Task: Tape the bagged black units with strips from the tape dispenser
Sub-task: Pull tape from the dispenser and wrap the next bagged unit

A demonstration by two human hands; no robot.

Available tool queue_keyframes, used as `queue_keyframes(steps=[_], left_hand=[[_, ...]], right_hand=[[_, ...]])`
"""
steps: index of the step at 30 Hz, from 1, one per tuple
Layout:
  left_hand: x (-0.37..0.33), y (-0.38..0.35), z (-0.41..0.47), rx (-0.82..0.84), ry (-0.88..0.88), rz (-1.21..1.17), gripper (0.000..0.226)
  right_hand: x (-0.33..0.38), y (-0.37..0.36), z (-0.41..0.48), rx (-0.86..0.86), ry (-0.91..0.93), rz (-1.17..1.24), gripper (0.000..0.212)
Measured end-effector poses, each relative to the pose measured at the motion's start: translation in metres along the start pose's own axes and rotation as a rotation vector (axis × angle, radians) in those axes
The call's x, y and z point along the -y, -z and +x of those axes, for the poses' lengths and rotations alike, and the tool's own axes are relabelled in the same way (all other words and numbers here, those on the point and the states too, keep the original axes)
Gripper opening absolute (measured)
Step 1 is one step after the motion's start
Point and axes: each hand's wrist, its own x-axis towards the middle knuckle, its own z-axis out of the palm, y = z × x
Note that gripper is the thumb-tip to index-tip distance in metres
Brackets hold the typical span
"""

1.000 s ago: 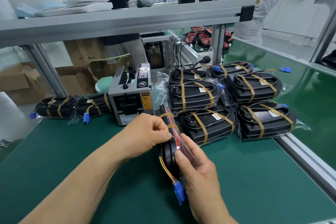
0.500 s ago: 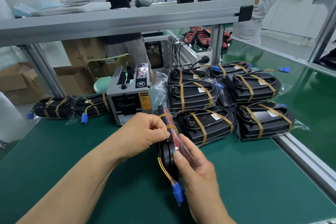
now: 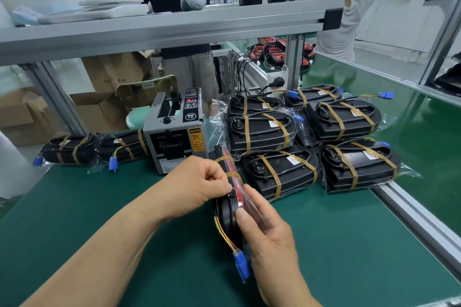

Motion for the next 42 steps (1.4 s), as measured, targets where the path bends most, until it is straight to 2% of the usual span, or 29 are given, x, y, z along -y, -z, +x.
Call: queue_keyframes(steps=[6, 14, 19, 22, 28, 31, 36, 38, 42], left_hand=[[-0.001, -0.002, 0.0, -0.031, 0.001, 0.052, 0.021], [0.007, -0.006, 0.001, -0.096, -0.038, 0.105, 0.013], [0.015, -0.018, 0.001, -0.241, 0.026, -0.012, 0.026], [0.018, -0.026, 0.0, -0.316, 0.039, -0.086, 0.026], [0.023, -0.025, -0.012, -0.194, 0.057, -0.302, 0.022], [0.023, -0.022, -0.017, -0.135, 0.082, -0.403, 0.031], [0.02, -0.025, -0.016, -0.17, 0.137, -0.476, 0.047], [0.02, -0.026, -0.017, -0.186, 0.149, -0.479, 0.047], [0.021, -0.027, -0.017, -0.205, 0.145, -0.435, 0.045]], right_hand=[[0.001, 0.0, 0.0, 0.013, 0.008, 0.015, 0.047], [0.001, 0.002, -0.001, 0.024, 0.021, -0.009, 0.048], [0.002, 0.001, -0.001, 0.018, 0.04, -0.015, 0.037], [0.002, -0.002, -0.001, 0.029, 0.043, -0.02, 0.041], [0.001, -0.002, -0.001, 0.004, 0.031, -0.004, 0.042], [0.0, -0.003, -0.002, 0.004, 0.026, 0.009, 0.042], [0.004, -0.003, -0.003, 0.007, 0.008, 0.011, 0.043], [0.012, -0.001, -0.002, 0.005, -0.027, -0.044, 0.045], [0.047, 0.001, 0.026, -0.037, -0.004, -0.404, 0.044]])
